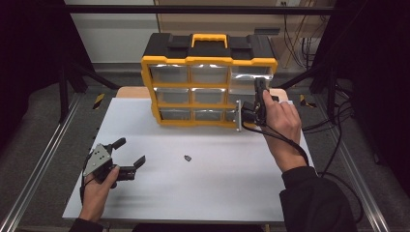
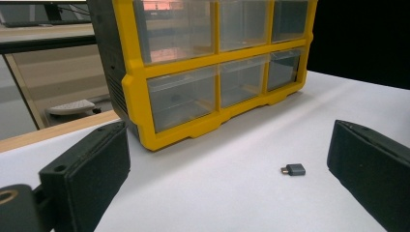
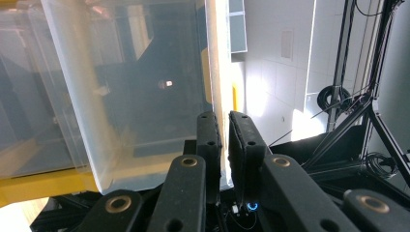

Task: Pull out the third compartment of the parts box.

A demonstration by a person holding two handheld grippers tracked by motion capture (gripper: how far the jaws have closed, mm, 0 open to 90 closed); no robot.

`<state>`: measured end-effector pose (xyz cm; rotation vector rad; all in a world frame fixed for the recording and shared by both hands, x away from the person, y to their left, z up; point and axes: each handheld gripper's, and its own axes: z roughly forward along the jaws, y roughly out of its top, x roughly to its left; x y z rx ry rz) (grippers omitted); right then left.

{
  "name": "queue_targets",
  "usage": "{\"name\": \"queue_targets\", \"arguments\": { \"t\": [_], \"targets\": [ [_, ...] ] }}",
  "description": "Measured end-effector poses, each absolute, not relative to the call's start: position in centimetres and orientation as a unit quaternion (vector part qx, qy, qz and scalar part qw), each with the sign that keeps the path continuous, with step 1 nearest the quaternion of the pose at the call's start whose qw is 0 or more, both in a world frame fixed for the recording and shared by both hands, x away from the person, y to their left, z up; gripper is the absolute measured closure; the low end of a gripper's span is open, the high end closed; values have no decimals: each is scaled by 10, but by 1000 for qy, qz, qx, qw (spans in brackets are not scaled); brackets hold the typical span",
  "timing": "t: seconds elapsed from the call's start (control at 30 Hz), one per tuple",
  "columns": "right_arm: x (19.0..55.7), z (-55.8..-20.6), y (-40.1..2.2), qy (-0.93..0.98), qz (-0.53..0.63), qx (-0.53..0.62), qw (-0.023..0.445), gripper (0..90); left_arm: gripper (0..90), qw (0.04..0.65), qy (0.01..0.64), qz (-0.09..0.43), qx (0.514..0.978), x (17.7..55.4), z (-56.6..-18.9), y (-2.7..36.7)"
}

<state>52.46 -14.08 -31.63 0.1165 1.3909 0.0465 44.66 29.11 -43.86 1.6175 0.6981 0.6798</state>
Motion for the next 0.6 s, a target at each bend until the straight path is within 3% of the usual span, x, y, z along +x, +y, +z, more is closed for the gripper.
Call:
{"name": "queue_targets", "arguments": {
  "t": [0.6],
  "targets": [
    [511,-317,-142,639,23,51,767,838,13,586,300,292,694,446,-438,291]
  ]
}}
